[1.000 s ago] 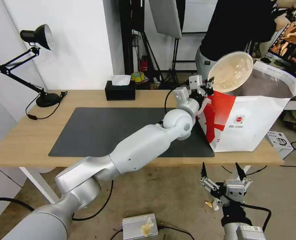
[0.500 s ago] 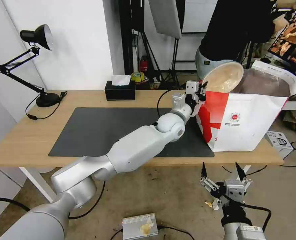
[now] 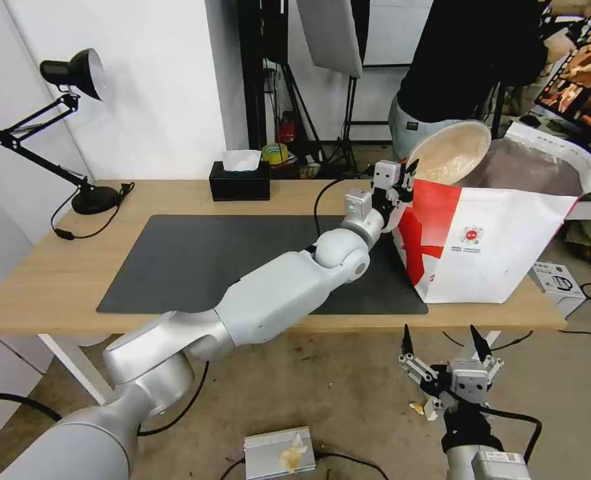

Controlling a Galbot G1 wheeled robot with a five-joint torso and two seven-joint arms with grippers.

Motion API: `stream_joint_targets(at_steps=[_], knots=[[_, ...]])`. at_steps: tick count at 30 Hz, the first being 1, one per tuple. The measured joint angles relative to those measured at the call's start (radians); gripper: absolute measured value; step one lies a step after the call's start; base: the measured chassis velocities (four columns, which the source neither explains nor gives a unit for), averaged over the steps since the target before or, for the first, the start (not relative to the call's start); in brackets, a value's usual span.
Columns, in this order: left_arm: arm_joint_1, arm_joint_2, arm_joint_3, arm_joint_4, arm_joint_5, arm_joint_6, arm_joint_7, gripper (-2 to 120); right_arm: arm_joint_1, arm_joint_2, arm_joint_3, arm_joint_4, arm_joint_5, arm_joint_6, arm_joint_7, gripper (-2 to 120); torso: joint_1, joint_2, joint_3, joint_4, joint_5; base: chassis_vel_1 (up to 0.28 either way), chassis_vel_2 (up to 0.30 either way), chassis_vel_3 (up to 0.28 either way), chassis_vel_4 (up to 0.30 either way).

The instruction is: Pick up the trash from the table and place it into the takeout bag.

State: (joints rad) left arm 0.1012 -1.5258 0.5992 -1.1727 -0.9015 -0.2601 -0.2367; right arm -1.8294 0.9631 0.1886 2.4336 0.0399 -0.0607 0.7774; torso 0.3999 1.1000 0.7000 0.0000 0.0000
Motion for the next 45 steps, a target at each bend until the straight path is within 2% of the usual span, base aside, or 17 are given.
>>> stream_joint_targets(at_steps=[2, 4, 7, 8, 10, 12, 16, 17, 21, 26, 28, 32, 36, 39, 45], knots=[[-0.010, 0.000, 0.001, 0.000, -0.004, -0.014, -0.001, 31, 0.000, 0.000, 0.000, 0.000, 0.000, 0.000, 0.000, 100, 0.000, 0.000, 0.000, 0.0000, 0.0000, 0.000, 0.000, 0.000, 0.000], [-0.016, 0.000, 0.001, 0.000, -0.007, -0.017, -0.002, 34, 0.000, 0.000, 0.000, 0.000, 0.000, 0.000, 0.000, 100, 0.000, 0.000, 0.000, 0.0000, 0.0000, 0.000, 0.000, 0.000, 0.000], [-0.039, 0.000, 0.001, -0.001, -0.017, -0.021, -0.004, 50, 0.000, 0.000, 0.000, 0.000, 0.000, 0.000, 0.000, 100, 0.000, 0.000, 0.000, 0.0000, 0.0000, 0.000, 0.000, 0.000, 0.000], [-0.039, 0.000, 0.001, -0.001, -0.017, -0.021, -0.004, 50, 0.000, 0.000, 0.000, 0.000, 0.000, 0.000, 0.000, 100, 0.000, 0.000, 0.000, 0.0000, 0.0000, 0.000, 0.000, 0.000, 0.000], [-0.050, 0.001, -0.001, -0.003, -0.025, -0.023, -0.007, 60, 0.000, 0.000, 0.000, 0.000, 0.000, 0.000, 0.000, 100, 0.000, 0.000, 0.000, 0.0000, 0.0000, 0.000, 0.000, 0.000, 0.000], [-0.054, 0.001, -0.003, -0.007, -0.026, -0.025, -0.014, 63, 0.000, 0.000, 0.000, 0.000, 0.000, 0.000, 0.000, 100, 0.000, 0.000, 0.000, 0.0000, 0.0000, 0.000, 0.000, 0.000, 0.000], [-0.063, 0.011, -0.012, -0.032, -0.047, -0.025, -0.035, 81, 0.000, 0.000, 0.000, 0.000, 0.000, 0.000, 0.000, 100, 0.000, 0.000, 0.000, 0.0000, 0.0000, 0.000, 0.000, 0.000, 0.000], [-0.063, 0.011, -0.012, -0.032, -0.047, -0.025, -0.035, 81, 0.000, 0.000, 0.000, 0.000, 0.000, 0.000, 0.000, 100, 0.000, 0.000, 0.000, 0.0000, 0.0000, 0.000, 0.000, 0.000, 0.000], [-0.072, 0.019, -0.022, -0.033, -0.045, -0.027, -0.044, 97, 0.000, 0.000, 0.000, 0.000, 0.000, 0.000, 0.000, 100, 0.000, 0.000, 0.000, 0.0000, -0.0001, 0.000, 0.000, 0.000, 0.000], [-0.079, 0.043, -0.036, -0.054, -0.016, -0.037, -0.083, 100, 0.000, 0.000, 0.000, 0.000, 0.000, 0.000, 0.000, 100, 0.000, 0.000, 0.000, -0.0003, 0.0000, 0.000, 0.000, 0.000, 0.000], [-0.080, 0.079, -0.038, -0.075, 0.028, -0.052, -0.113, 100, 0.000, 0.000, 0.000, 0.000, 0.000, 0.000, 0.000, 100, 0.000, 0.000, 0.000, 0.0004, -0.0002, 0.000, 0.000, 0.000, 0.000], [-0.052, 0.131, -0.050, -0.115, 0.085, -0.071, -0.155, 100, 0.000, 0.000, 0.000, 0.000, 0.000, 0.000, 0.000, 100, 0.000, 0.000, 0.000, 0.0000, -0.0001, 0.000, 0.000, 0.000, 0.000], [-0.026, 0.165, -0.067, -0.133, 0.116, -0.076, -0.158, 100, 0.000, 0.000, 0.000, 0.000, 0.000, 0.000, 0.000, 100, 0.000, 0.000, 0.000, -0.0001, -0.0002, 0.000, 0.000, 0.000, 0.000], [0.025, 0.223, -0.094, -0.175, 0.146, -0.086, -0.161, 100, 0.000, 0.000, 0.000, 0.000, 0.000, 0.000, 0.000, 100, 0.000, 0.000, 0.000, 0.0002, -0.0003, 0.000, 0.000, 0.000, 0.000], [0.092, 0.293, -0.136, -0.228, 0.207, -0.090, -0.161, 100, 0.000, 0.000, 0.000, 0.000, 0.000, 0.000, 0.000, 100, 0.000, 0.000, 0.000, 0.0000, -0.0003, 0.000, 0.000, 0.000, 0.000]])
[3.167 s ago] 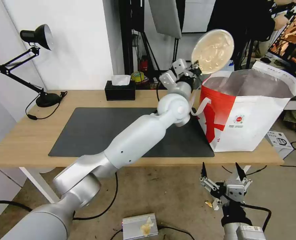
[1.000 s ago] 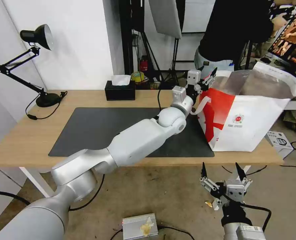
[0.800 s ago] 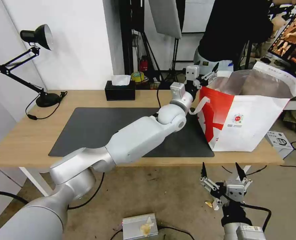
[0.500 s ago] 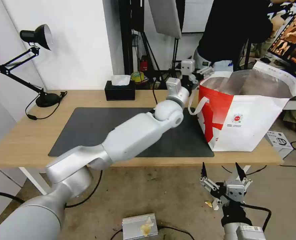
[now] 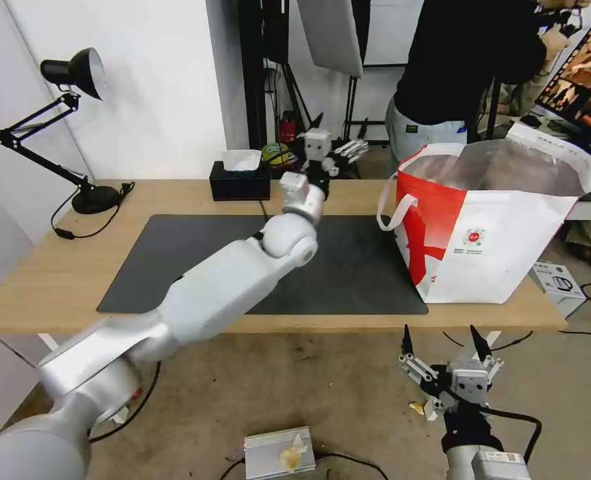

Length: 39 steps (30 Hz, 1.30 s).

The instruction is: Pick up the trash from the table and place it into the takeout bag.

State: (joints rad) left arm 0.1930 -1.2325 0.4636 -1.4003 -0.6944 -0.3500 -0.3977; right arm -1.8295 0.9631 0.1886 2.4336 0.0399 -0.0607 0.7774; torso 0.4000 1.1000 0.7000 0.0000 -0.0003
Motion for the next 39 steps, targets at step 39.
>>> stream_joint_targets(at_steps=[39], knots=[[1.097, 0.068, -0.684, -0.725, 0.404, 0.011, 0.055, 100, 0.000, 0.000, 0.000, 0.000, 0.000, 0.000, 0.000, 100, 0.000, 0.000, 0.000, 0.0000, 0.0003, 0.000, 0.000, 0.000, 0.000]])
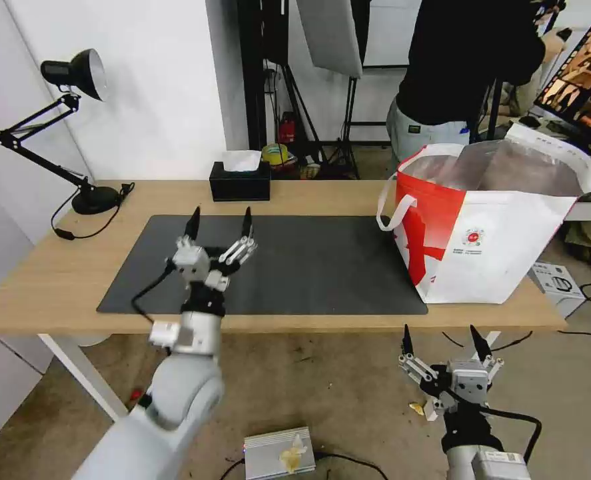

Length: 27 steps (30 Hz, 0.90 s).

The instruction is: Pick up the trash from the table and place it into the takeout bag.

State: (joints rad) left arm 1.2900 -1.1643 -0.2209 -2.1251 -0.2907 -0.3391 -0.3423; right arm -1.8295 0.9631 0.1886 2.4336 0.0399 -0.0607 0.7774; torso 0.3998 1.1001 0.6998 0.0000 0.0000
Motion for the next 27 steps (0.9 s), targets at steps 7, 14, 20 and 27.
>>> stream_joint_targets(at_steps=[7, 14, 20, 27], knots=[[0.227, -0.065, -0.145, -0.088, 0.089, -0.090, 0.040, 100, 0.000, 0.000, 0.000, 0.000, 0.000, 0.000, 0.000, 100, 0.000, 0.000, 0.000, 0.0001, 0.0001, 0.000, 0.000, 0.000, 0.000], [0.274, -0.090, -0.189, -0.100, 0.132, -0.117, 0.049, 100, 0.000, 0.000, 0.000, 0.000, 0.000, 0.000, 0.000, 100, 0.000, 0.000, 0.000, 0.0000, 0.0000, 0.000, 0.000, 0.000, 0.000], [0.375, -0.121, -0.230, -0.095, 0.205, -0.157, 0.048, 100, 0.000, 0.000, 0.000, 0.000, 0.000, 0.000, 0.000, 100, 0.000, 0.000, 0.000, 0.0000, -0.0001, 0.000, 0.000, 0.000, 0.000], [0.451, -0.164, -0.241, -0.094, 0.243, -0.198, 0.046, 100, 0.000, 0.000, 0.000, 0.000, 0.000, 0.000, 0.000, 100, 0.000, 0.000, 0.000, 0.0000, 0.0001, 0.000, 0.000, 0.000, 0.000]])
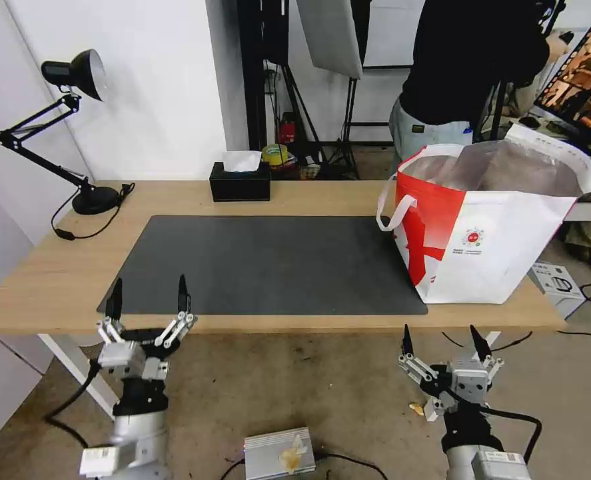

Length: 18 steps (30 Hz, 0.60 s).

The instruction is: Pick up the trash from the table and place it into the takeout bag.

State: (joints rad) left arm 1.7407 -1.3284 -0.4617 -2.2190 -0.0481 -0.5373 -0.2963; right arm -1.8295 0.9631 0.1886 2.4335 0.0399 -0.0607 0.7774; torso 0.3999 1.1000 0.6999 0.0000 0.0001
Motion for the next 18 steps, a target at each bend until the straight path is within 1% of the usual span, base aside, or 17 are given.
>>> stream_joint_targets(at_steps=[6, 10, 18], knots=[[0.026, -0.010, 0.010, 0.019, 0.017, -0.018, -0.001, 100, 0.000, 0.000, 0.000, 0.000, 0.000, 0.000, 0.000, 100, 0.000, 0.000, 0.000, 0.0000, 0.0000, 0.000, 0.000, 0.000, 0.000], [0.052, -0.023, 0.038, 0.058, 0.044, -0.038, -0.004, 100, 0.000, 0.000, 0.000, 0.000, 0.000, 0.000, 0.000, 100, 0.000, 0.000, 0.000, 0.0000, 0.0000, 0.000, 0.000, 0.000, 0.000], [0.069, -0.047, 0.078, 0.086, 0.071, -0.058, -0.005, 100, 0.000, 0.000, 0.000, 0.000, 0.000, 0.000, 0.000, 100, 0.000, 0.000, 0.000, 0.0000, 0.0000, 0.000, 0.000, 0.000, 0.000]])
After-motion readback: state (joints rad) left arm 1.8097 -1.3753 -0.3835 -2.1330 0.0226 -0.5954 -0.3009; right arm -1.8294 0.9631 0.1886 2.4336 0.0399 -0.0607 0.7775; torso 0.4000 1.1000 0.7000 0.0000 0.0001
